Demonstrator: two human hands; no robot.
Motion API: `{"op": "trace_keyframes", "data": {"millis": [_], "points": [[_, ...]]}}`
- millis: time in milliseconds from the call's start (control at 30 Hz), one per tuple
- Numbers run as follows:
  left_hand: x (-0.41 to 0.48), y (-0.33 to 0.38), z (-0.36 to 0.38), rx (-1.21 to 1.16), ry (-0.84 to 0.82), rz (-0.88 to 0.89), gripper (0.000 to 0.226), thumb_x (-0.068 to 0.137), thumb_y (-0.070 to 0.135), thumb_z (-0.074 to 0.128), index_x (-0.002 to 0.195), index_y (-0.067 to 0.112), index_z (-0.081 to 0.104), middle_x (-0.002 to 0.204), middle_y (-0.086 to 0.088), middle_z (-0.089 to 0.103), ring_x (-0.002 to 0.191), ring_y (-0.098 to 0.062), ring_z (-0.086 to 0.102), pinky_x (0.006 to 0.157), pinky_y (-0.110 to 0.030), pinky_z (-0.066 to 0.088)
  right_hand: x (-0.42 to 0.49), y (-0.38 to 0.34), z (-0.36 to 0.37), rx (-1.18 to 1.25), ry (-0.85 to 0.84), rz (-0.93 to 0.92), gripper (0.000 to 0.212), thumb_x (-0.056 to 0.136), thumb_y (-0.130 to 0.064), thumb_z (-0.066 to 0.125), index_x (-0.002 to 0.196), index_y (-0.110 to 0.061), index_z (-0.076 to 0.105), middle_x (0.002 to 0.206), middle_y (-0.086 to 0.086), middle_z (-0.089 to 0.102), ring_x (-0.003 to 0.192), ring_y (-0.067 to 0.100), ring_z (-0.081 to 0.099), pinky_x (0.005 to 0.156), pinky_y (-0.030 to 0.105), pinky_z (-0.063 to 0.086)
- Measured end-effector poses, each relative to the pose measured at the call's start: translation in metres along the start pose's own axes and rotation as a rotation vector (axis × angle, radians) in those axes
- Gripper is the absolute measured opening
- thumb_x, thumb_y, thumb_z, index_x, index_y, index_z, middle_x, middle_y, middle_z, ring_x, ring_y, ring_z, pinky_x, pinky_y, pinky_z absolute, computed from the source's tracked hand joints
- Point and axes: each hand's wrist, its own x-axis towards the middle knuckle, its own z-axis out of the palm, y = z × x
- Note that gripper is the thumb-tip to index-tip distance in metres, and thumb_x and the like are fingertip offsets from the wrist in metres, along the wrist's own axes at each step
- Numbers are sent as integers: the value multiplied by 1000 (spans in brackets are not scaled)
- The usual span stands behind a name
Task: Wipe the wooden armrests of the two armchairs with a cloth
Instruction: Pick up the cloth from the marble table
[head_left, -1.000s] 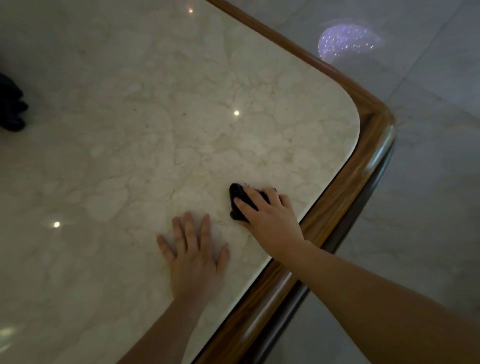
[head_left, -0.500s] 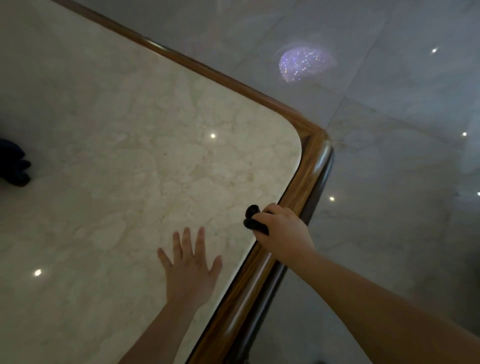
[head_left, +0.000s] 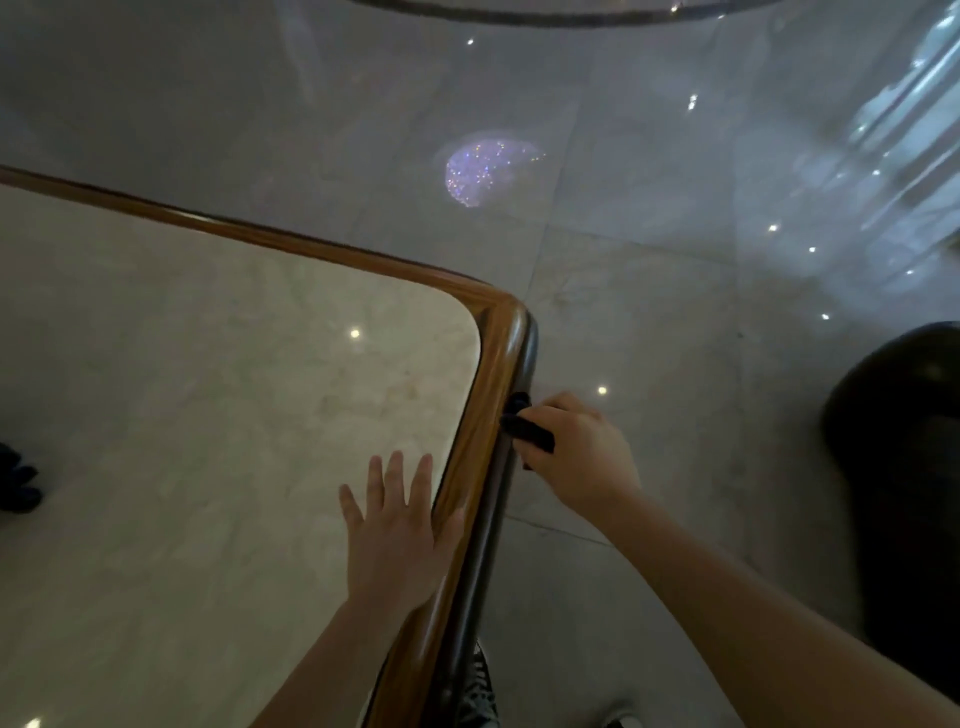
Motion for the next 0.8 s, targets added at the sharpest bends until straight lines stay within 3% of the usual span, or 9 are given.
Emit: {"op": "trace_keyframes", "data": {"millis": [267, 567, 800], "points": [[-27, 87, -36, 59, 42, 128, 79, 92, 68, 15, 152, 19, 31, 156, -17, 34, 146, -40, 23, 110, -71, 22, -80, 45, -80, 42, 126, 154, 18, 90, -37, 66, 104, -27, 74, 103, -3, 62, 87, 19, 62, 74, 39, 54], [-61, 196, -50, 93, 87, 335, 74, 92, 64, 28, 150, 19, 33, 150, -21, 41, 142, -42, 33, 107, -70, 25, -180, 108, -150, 109, 281, 306, 16, 89, -40, 66, 100, -31, 74, 94, -9, 61, 73, 13, 62, 68, 36, 54], [-90, 283, -41, 54, 91, 493, 75, 87, 63, 29, 148, 20, 33, 152, -18, 37, 146, -38, 24, 112, -68, 20, -269, 159, -195, 100, 381, 467, 15, 90, -41, 64, 99, -33, 73, 88, -11, 58, 72, 7, 59, 68, 33, 53]]}}
